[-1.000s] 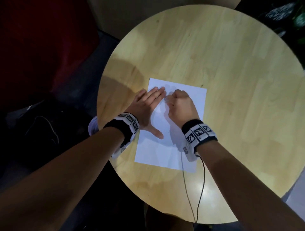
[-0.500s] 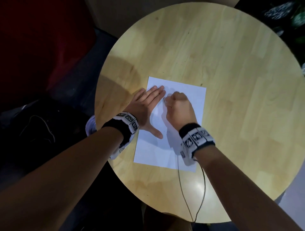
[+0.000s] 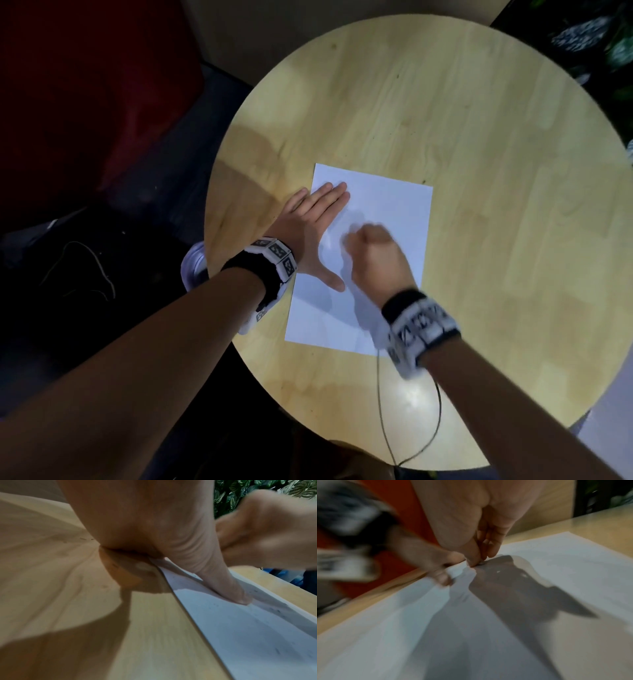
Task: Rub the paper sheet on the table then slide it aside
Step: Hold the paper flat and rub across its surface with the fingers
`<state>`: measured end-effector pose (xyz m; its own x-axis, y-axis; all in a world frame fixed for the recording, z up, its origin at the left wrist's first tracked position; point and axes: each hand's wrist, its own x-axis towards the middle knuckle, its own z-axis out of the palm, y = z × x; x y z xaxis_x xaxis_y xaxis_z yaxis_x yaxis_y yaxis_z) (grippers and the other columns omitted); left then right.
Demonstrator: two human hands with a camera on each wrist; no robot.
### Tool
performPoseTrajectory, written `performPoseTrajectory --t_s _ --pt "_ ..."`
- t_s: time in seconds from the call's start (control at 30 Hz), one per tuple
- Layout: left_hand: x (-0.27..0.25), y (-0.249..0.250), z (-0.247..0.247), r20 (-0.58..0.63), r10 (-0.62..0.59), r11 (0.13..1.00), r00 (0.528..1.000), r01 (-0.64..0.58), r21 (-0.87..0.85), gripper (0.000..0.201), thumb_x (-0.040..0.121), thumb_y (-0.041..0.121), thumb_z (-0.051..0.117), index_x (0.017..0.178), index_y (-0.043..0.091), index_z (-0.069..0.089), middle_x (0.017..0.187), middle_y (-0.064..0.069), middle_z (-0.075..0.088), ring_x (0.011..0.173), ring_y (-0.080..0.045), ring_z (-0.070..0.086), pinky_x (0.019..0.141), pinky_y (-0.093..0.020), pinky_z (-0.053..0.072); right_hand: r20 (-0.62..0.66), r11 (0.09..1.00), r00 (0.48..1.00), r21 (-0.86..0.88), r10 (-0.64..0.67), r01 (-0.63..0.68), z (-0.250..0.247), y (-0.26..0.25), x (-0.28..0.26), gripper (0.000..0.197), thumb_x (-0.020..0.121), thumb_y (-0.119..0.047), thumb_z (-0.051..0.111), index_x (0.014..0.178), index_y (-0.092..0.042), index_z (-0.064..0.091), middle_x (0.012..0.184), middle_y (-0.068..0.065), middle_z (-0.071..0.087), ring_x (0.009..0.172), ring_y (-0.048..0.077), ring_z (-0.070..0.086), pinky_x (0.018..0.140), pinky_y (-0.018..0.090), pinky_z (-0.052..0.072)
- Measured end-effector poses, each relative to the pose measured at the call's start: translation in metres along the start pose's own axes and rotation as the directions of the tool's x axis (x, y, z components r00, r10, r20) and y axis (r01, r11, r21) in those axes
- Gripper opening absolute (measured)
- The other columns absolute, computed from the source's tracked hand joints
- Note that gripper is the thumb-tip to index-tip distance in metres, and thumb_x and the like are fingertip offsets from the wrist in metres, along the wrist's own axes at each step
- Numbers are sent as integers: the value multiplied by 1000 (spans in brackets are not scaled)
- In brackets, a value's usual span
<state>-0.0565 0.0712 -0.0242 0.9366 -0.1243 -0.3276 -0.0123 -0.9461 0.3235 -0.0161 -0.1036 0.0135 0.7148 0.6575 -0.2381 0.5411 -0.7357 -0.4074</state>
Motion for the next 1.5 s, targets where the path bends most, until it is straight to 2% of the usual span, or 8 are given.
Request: performPoseTrajectory --t_s 0.13,0.33,0.5,0.77,0.93,1.07,1.23,1.5 --pt "0 1 -2 -13 5 1000 1000 -5 12 159 40 101 61 164 17 6 172 3 -1 157 -15 -2 121 -34 -16 135 990 981 11 -142 142 0 0 -31 15 83 -5 53 91 -8 65 92 8 57 86 27 53 67 29 46" --pt "2 1 -4 57 -15 1000 998 14 28 160 43 101 61 163 21 -8 170 6 -12 156 -12 -13 123 -38 -13 -102 998 992 7 68 -68 -9 11 44 12 76 7 57 80 0 66 79 16 58 74 33 56 57 34 49" --pt "1 0 -2 28 -13 1000 1000 13 12 159 42 100 62 163 20 -2 171 6 -11 156 -13 -11 123 -38 -13 157 997 985 14 -75 74 -1 1 -44 20 78 1 59 95 -5 67 93 11 57 85 30 54 67 30 47" --pt "3 -1 0 36 -4 999 999 2 36 161 40 102 59 164 20 -3 171 4 -7 157 -15 -9 122 -39 -12 -93 999 995 -17 41 -43 -8 10 47 20 71 10 57 86 1 67 81 17 56 75 34 55 54 36 49" --pt "1 -1 1 -9 -1 1000 1000 1 -2 160 40 100 63 164 19 3 171 4 -4 157 -14 -6 123 -37 -12 103 996 993 -56 -56 62 2 2 -31 20 79 1 58 97 -6 66 93 11 55 85 29 52 67 27 39" --pt "-12 10 7 -49 -45 998 998 42 -54 159 42 101 60 163 14 5 172 1 -2 157 -15 -3 125 -41 -7 -43 996 998 76 -52 55 15 22 -56 17 79 0 66 90 -13 72 81 4 60 74 28 54 54 38 51" --pt "-73 21 35 -163 -210 967 964 180 -180 131 67 94 53 162 12 16 171 0 8 155 -19 14 123 -46 10 -127 988 991 154 41 -21 19 28 -66 17 87 -17 55 88 -17 72 114 9 62 108 33 57 89 39 48" --pt "-163 50 69 -246 -159 969 956 104 -223 89 97 73 43 154 4 39 166 -8 28 139 -25 47 119 -40 25 -95 959 993 267 -68 91 9 43 -64 15 89 4 58 90 -4 71 118 9 66 121 33 56 107 36 26"
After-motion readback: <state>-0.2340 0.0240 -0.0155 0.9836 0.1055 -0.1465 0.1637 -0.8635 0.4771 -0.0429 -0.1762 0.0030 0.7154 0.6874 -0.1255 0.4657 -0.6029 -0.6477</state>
